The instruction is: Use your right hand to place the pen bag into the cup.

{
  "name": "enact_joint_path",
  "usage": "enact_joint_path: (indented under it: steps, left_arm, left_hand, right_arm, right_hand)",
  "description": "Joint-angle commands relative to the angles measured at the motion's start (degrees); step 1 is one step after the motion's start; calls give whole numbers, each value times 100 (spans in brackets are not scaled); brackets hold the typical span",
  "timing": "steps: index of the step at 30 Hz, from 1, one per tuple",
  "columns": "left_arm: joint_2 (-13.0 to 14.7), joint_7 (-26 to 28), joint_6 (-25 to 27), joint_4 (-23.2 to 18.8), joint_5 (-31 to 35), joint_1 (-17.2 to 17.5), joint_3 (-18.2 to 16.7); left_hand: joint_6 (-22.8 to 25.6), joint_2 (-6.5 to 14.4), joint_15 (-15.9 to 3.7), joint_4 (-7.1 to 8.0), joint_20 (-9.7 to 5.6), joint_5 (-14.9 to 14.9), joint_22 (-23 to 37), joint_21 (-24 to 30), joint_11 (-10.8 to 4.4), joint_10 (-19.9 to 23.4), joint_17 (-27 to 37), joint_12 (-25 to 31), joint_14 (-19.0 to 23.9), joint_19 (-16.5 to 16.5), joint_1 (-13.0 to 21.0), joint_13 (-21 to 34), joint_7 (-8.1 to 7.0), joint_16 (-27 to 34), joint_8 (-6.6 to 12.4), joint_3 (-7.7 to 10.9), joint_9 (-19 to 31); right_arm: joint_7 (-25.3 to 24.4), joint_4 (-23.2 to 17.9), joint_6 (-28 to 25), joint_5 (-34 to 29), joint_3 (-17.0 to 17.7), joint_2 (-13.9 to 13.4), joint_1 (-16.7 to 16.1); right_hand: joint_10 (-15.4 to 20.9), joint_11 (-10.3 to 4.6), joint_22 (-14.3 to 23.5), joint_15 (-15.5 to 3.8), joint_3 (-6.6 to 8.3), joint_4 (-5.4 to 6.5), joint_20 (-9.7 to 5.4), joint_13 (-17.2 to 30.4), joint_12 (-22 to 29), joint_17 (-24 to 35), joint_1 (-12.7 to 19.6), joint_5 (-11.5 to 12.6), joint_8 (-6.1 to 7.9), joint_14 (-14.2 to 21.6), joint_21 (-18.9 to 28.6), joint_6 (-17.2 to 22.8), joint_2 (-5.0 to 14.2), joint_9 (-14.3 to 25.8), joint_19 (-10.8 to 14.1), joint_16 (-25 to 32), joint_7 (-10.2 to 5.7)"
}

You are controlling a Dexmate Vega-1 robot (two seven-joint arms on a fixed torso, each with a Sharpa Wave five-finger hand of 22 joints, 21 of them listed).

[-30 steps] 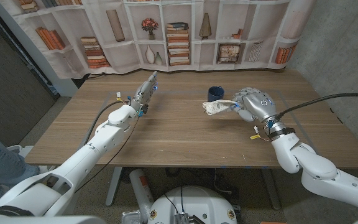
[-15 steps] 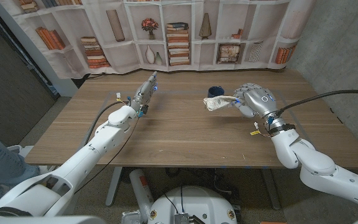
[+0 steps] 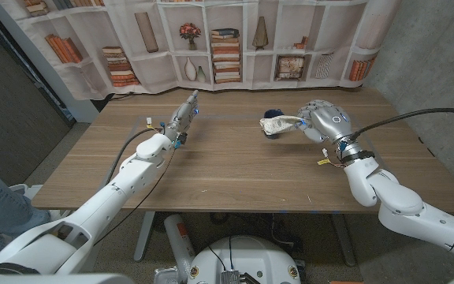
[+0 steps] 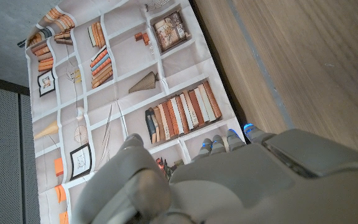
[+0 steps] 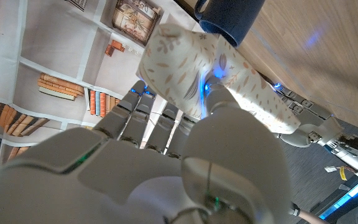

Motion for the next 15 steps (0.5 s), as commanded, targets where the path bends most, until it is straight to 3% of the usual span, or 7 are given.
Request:
enact_joint_path:
  steps: [1, 15]
  left_arm:
    - [55, 25, 22, -84, 4, 15, -34]
    - [148, 127, 82, -294, 6, 129, -97]
  left_hand:
    - [-3, -2, -27, 2, 20, 1, 7, 23, -4, -55, 20, 31, -457, -772, 75, 25, -16, 40, 16, -33, 35]
    - [2, 4, -27, 1, 27, -1, 7, 23, -6, -57, 20, 29, -460, -773, 83, 25, -5, 38, 16, -46, 35]
  right_arm:
    - [103, 134, -90, -157, -91, 118, 259]
    - [224, 246, -178, -412, -209, 160, 545]
  right_hand:
    - [37, -16, 10, -778, 1, 25, -353, 16, 4, 28, 67, -17, 33, 41, -19, 65, 6, 18, 33, -2, -38]
    - [61, -22, 11, -779, 8, 35, -350, 17, -17, 29, 68, -40, 43, 39, -25, 75, 12, 19, 27, -4, -48]
